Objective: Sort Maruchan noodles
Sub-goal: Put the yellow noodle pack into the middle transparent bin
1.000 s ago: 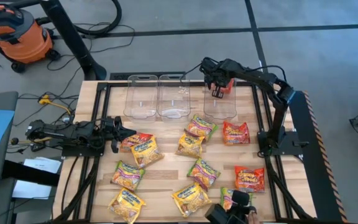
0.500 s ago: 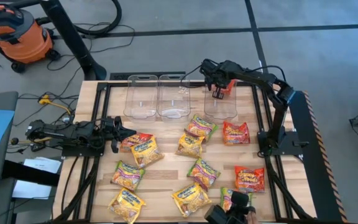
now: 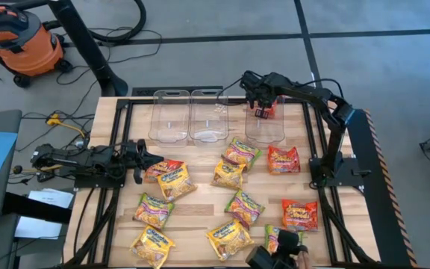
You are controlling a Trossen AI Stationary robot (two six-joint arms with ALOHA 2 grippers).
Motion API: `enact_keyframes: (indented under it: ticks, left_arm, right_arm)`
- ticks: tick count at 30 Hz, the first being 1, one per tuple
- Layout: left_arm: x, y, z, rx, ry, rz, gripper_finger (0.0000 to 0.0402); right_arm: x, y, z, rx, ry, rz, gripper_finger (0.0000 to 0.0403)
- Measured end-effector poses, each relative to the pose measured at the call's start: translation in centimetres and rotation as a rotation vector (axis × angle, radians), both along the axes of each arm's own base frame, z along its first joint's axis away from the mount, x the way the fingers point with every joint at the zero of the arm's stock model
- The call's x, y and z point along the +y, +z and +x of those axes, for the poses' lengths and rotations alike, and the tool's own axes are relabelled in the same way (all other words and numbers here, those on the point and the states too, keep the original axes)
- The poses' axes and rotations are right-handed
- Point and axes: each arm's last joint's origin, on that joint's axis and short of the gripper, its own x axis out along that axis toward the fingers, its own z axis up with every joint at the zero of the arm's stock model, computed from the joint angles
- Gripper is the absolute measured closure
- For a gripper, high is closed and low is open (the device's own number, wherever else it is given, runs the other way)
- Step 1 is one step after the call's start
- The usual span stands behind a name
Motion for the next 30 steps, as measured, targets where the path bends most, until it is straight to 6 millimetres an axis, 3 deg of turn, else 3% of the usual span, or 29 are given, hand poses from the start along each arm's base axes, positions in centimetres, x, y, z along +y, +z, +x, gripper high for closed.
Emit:
enact_keyframes:
  ticks: [8,16,23,30]
  left_arm:
    - [0.0,-0.1,0.0,0.028,0.008,0.144,0.0395]
    - [0.2,-0.1,0.0,0.039,0.083,0.161,0.0395]
    - [0.2,0.0,0.0,0.043,0.084,0.213,0.0381]
    - [0.2,0.2,-0.1,0.030,0.094,0.231,0.0317]
  right_arm:
    - [1.9,0.2,0.7,0.151,0.037,-0.079,0.0245]
    - [5.3,0.7,1.8,0.189,0.041,-0.113,0.0244]
    - [8.3,3.5,1.5,0.115,0.021,-0.187,0.0246]
    - [12.0,7.5,-0.2,-0.035,-0.005,-0.246,0.0246]
